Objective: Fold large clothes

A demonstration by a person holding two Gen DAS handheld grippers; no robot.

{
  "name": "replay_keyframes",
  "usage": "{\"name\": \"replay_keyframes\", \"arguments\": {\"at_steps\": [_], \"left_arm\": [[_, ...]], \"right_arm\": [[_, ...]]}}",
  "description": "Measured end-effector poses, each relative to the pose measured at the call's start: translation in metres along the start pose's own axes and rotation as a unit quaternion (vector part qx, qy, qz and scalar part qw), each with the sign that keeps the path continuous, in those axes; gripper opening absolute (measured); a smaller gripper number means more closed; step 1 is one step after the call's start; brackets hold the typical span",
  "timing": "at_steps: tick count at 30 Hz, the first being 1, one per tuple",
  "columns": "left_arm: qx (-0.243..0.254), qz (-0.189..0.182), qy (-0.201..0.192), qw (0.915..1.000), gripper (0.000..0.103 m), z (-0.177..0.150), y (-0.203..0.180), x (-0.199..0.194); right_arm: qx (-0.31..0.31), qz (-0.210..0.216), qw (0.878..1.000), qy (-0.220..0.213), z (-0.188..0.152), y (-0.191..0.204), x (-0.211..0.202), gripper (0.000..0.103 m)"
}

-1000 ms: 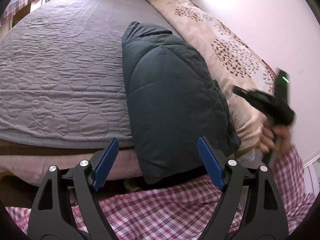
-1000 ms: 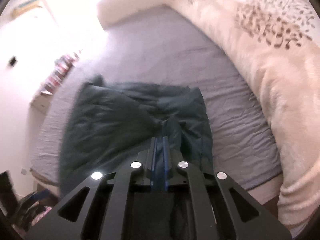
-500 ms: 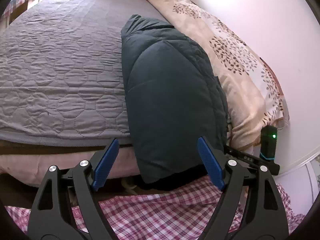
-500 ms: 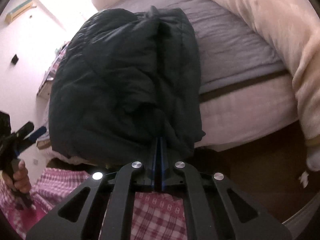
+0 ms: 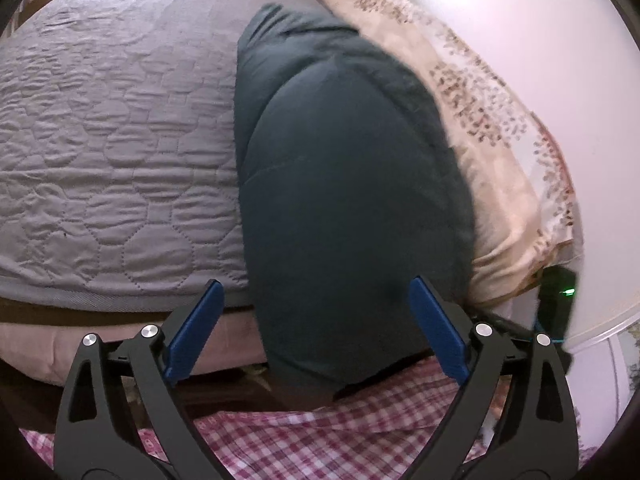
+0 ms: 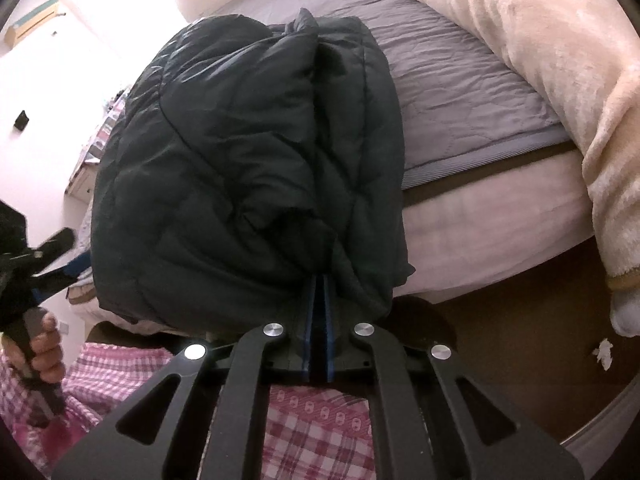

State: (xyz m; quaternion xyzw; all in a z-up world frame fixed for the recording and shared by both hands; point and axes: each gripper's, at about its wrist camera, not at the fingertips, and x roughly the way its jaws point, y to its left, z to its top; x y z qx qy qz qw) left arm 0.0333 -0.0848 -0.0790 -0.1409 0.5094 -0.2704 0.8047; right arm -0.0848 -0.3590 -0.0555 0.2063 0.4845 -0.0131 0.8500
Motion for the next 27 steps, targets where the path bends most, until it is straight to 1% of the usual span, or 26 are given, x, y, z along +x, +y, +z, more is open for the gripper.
{"name": "replay_keyframes", "arguments": {"at_steps": [2,4,9,13,19,27], "left_arm": [[0.001,-0.001,0.005,1.0,0.095,-0.002,0.001,0.007],[0.002,0.0,0.003,1.0,0.096,-0.004,0.002,0.01],[0.006,0.006,0.006,0.9999,0.099,-0.004,0.003,0.017],[0.001,0.002,0.01,0.9999,0.099,-0.003,0.004,0.023],[0.028,0.022,-0.001,0.9994,0.099,-0.003,-0.005,0.022],[0.068,0.039,0.002,0.997,0.099,-0.008,-0.016,0.023]], "right_arm": [[-0.003,0.0,1.0,-0.001,-0.002,-0.001,-0.005,0.012],[-0.008,-0.004,1.0,-0.001,-0.007,0.003,-0.004,0.013],[-0.017,-0.019,1.0,0.002,-0.008,0.009,0.0,0.013],[-0.014,-0.022,1.0,0.006,-0.008,0.007,0.004,0.014],[-0.014,-0.022,1.0,0.009,-0.009,0.006,0.004,0.014],[-0.015,-0.029,0.999,0.008,-0.009,0.009,0.005,0.014]]}}
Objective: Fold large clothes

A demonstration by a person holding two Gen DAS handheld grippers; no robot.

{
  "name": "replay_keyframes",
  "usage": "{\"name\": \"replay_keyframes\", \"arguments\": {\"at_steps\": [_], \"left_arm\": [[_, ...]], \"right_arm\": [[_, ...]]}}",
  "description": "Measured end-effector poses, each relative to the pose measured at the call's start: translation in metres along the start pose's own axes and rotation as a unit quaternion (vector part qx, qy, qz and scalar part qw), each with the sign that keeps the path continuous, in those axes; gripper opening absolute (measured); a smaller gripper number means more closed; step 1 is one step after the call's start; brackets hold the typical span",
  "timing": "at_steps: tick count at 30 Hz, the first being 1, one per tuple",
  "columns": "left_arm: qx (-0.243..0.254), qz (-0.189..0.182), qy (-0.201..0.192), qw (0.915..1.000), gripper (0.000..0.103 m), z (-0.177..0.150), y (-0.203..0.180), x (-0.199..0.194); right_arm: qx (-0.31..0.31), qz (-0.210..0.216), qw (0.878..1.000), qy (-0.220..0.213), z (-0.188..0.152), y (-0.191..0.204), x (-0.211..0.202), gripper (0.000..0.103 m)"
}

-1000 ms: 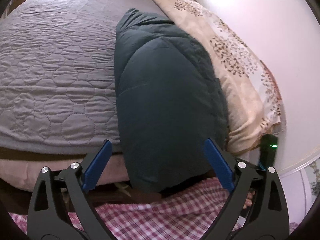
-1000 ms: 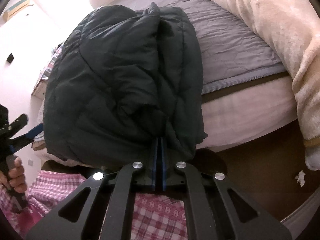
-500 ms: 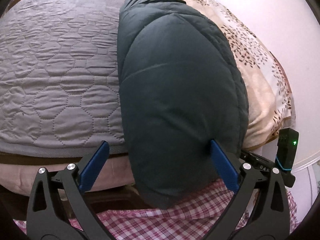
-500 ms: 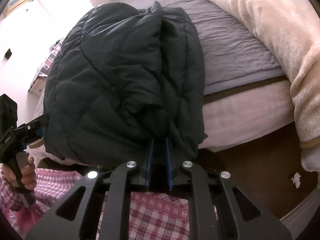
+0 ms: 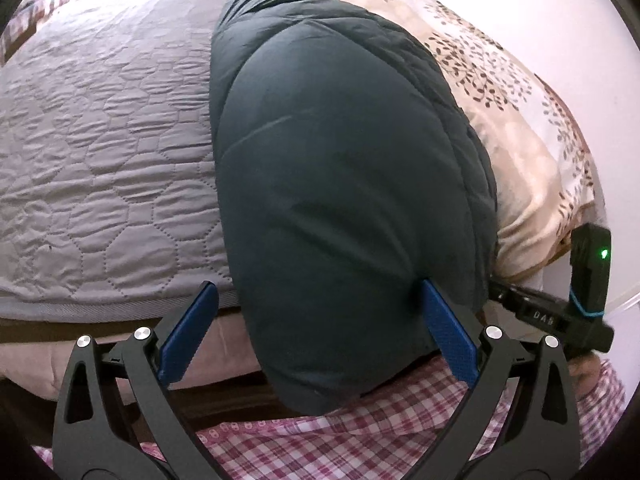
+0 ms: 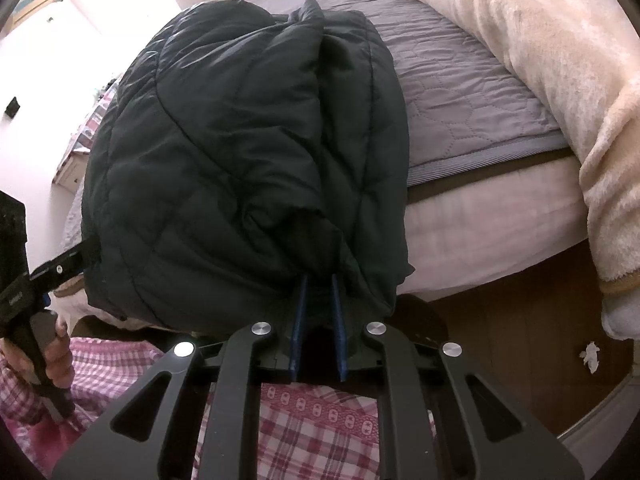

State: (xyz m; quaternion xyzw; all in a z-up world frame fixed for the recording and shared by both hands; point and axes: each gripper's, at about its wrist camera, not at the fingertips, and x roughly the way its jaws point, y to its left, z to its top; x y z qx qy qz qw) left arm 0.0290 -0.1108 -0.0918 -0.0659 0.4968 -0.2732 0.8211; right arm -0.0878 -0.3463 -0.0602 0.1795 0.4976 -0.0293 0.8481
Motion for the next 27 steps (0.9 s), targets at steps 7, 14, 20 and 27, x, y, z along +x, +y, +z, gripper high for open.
{"name": "replay_keyframes", "arguments": {"at_steps": [7,14,20,27], "left_arm": [[0.003,0.003,0.002,1.0,0.099,0.0026,-0.0028,0.001],[0.005,0.003,0.001,1.0,0.099,0.0027,-0.0035,0.0015],[0.002,0.002,0.002,1.0,0.099,0.0014,-0.0017,0.0032],[0.0,0.001,0.003,1.0,0.099,0.0004,0.0004,0.0051]], "right_arm": [[0.001,-0.003,1.0,-0.003,-0.0021,-0.0002,-0.0001,0.015],[0.002,-0.002,1.0,-0.004,-0.0022,-0.0013,0.0,0.016],[0.003,0.002,1.0,-0.005,-0.0023,-0.003,-0.0002,0.017],[0.01,0.007,1.0,-0.008,-0.0028,-0.0066,0.0008,0.017]]}}
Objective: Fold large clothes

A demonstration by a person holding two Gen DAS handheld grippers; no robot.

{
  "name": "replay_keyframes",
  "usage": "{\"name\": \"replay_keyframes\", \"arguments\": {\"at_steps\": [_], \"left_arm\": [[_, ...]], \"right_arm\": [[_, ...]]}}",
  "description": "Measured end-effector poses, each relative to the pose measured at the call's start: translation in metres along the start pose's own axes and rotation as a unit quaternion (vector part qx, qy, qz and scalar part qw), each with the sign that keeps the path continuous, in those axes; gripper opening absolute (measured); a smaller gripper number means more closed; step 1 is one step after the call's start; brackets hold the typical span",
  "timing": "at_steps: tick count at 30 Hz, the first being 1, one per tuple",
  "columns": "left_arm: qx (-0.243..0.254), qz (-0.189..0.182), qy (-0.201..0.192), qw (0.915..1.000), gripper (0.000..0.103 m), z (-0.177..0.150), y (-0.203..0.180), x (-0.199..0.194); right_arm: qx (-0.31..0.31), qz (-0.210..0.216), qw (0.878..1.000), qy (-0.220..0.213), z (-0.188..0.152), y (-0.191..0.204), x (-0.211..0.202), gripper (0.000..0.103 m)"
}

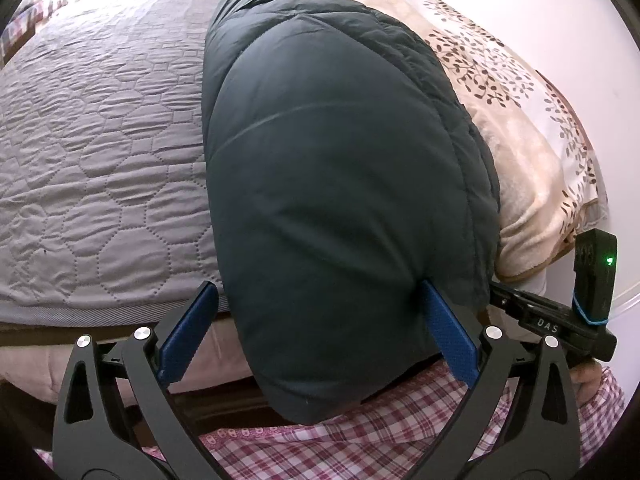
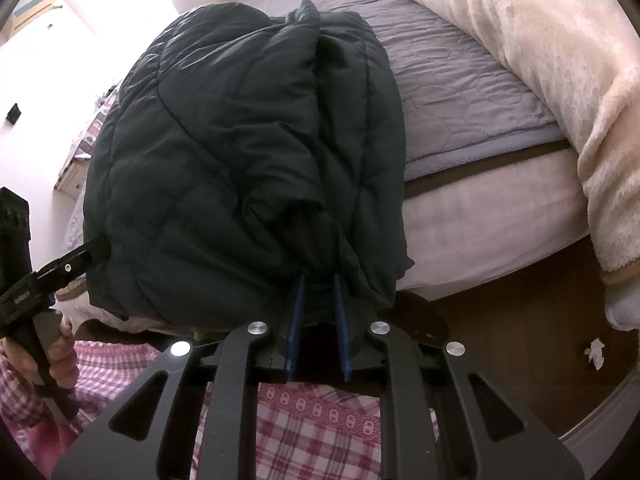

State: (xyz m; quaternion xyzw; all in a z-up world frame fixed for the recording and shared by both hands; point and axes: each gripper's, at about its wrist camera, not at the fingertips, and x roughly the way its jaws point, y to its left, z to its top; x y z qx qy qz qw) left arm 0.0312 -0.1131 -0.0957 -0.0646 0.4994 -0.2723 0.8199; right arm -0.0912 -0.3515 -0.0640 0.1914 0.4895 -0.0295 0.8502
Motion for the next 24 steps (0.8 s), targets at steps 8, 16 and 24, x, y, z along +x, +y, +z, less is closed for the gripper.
{"name": "replay_keyframes", "arguments": {"at_steps": [8,16,24], "left_arm": [[-0.001,0.0,0.0,1.0,0.099,0.0002,-0.0002,0.0005],[-0.001,0.0,0.001,1.0,0.099,0.0,0.0015,0.0014],[-0.004,-0.002,0.002,1.0,0.099,0.0008,0.0049,0.0035]], "right_arm": [[0.006,0.007,1.0,-0.002,-0.0005,-0.0039,-0.0008,0.017],[0.012,0.015,1.0,-0.005,-0.0014,-0.0065,-0.0012,0.019],[0.014,0.023,1.0,-0.006,-0.0026,-0.0072,-0.0096,0.048]]}}
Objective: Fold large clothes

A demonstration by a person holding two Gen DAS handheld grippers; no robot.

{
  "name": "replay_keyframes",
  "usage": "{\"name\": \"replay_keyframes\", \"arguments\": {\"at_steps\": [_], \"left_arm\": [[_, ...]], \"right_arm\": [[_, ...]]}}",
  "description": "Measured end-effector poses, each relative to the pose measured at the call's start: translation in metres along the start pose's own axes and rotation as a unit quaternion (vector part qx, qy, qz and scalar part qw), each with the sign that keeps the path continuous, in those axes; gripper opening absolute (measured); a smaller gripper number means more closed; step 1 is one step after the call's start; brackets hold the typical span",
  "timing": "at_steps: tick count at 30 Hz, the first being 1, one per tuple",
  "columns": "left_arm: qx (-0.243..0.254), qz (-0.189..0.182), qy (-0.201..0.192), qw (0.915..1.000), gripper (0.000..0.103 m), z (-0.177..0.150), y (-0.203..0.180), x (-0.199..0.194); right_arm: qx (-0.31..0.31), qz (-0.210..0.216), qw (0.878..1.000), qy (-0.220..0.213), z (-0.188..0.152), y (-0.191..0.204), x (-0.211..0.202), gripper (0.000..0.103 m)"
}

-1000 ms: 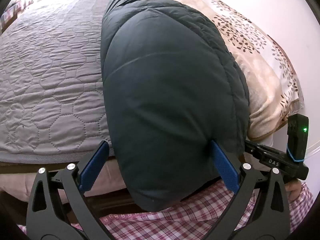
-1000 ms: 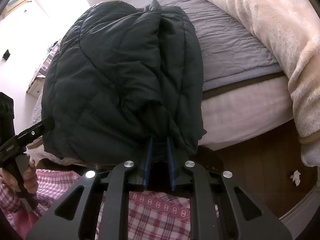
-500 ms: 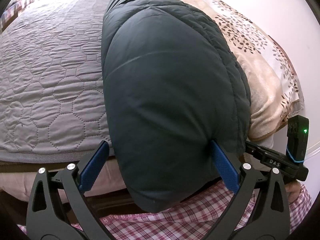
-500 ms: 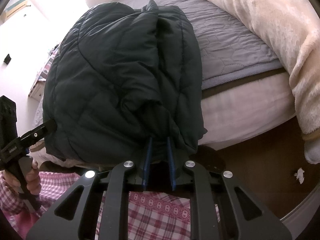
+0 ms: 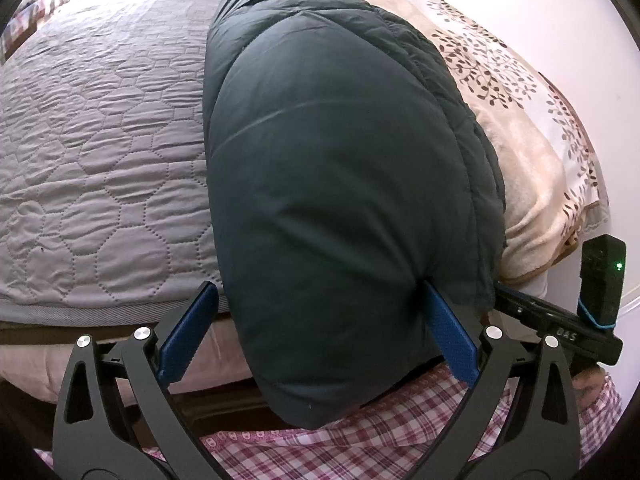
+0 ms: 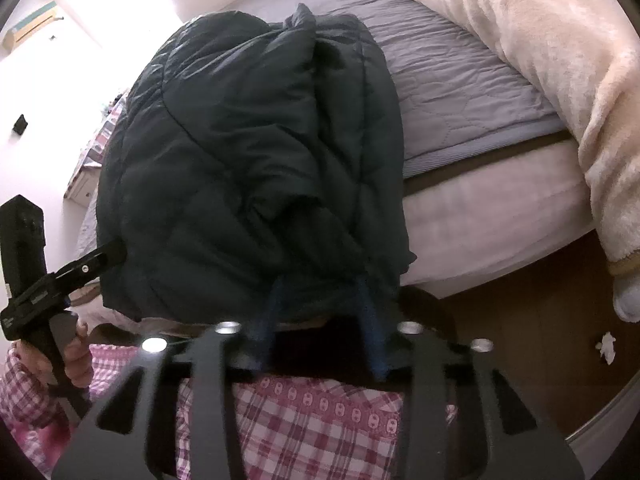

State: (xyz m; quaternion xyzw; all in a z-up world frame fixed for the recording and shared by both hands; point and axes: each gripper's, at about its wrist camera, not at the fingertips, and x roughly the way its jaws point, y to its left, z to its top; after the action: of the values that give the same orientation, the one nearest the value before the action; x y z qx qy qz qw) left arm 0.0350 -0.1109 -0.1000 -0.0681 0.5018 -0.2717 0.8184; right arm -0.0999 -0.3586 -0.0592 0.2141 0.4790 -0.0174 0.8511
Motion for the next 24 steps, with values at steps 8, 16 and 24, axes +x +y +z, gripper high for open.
{"name": "replay_keyframes", "arguments": {"at_steps": [8,16,24], "left_arm": [[-0.006,-0.012,0.003,0.9999,0.099,0.001,0.007,0.001],[-0.011,-0.027,0.01,0.9995,0.099,0.001,0.013,0.003],[-0.011,-0.032,0.015,0.9993,0.099,0.002,0.016,0.004]], "right_arm": [[0.002,0.02,0.998,-0.063,0.011,-0.008,-0.04,0.073],[0.054,0.069,0.993,-0.074,0.046,-0.04,-0.041,0.086],[0.091,0.102,0.99,-0.025,0.076,-0.047,0.019,0.093]]}}
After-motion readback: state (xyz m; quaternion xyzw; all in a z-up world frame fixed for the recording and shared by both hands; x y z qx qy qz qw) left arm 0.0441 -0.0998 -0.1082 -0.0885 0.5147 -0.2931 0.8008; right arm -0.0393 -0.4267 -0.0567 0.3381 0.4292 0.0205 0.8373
